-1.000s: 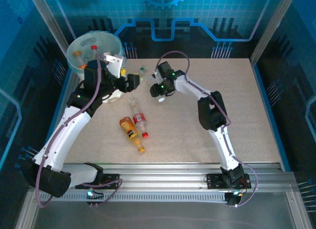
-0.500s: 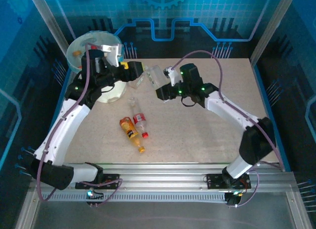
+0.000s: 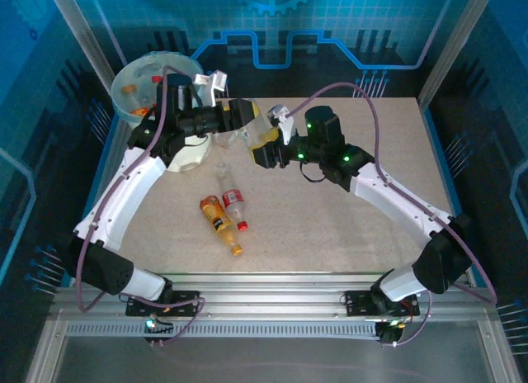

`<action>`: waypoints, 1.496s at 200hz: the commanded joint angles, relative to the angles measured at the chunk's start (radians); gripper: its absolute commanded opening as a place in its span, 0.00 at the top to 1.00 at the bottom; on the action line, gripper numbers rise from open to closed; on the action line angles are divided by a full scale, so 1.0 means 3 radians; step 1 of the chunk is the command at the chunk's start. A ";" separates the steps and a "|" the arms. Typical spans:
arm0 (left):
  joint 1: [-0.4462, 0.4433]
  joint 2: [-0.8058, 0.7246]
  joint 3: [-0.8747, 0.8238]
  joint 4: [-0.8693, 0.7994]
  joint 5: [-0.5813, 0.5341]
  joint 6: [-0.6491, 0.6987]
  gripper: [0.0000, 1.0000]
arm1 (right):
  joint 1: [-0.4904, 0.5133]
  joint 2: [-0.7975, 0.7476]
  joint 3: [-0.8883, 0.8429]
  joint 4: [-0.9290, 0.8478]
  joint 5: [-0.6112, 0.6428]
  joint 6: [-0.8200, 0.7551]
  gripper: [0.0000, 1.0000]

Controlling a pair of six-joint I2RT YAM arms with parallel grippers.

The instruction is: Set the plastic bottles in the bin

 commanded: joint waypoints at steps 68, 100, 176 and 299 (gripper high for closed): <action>-0.0034 -0.0140 0.0097 0.0027 -0.0234 0.0079 0.53 | 0.0070 -0.0126 0.0105 -0.0293 0.0396 -0.0098 0.11; 0.0036 -0.0163 0.0265 -0.0093 -0.0713 0.0269 0.55 | 0.0070 -0.0289 -0.0059 -0.0278 0.0605 -0.0089 0.04; 0.0862 -0.0214 0.0618 -0.0045 -0.1267 0.0247 0.56 | 0.0047 -0.0570 -0.0220 -0.0405 0.0776 -0.0167 0.00; 0.1458 0.0423 0.1340 -0.0369 -0.1953 0.1001 0.56 | -0.0005 -0.0481 -0.0148 -0.0531 0.0764 -0.0243 0.00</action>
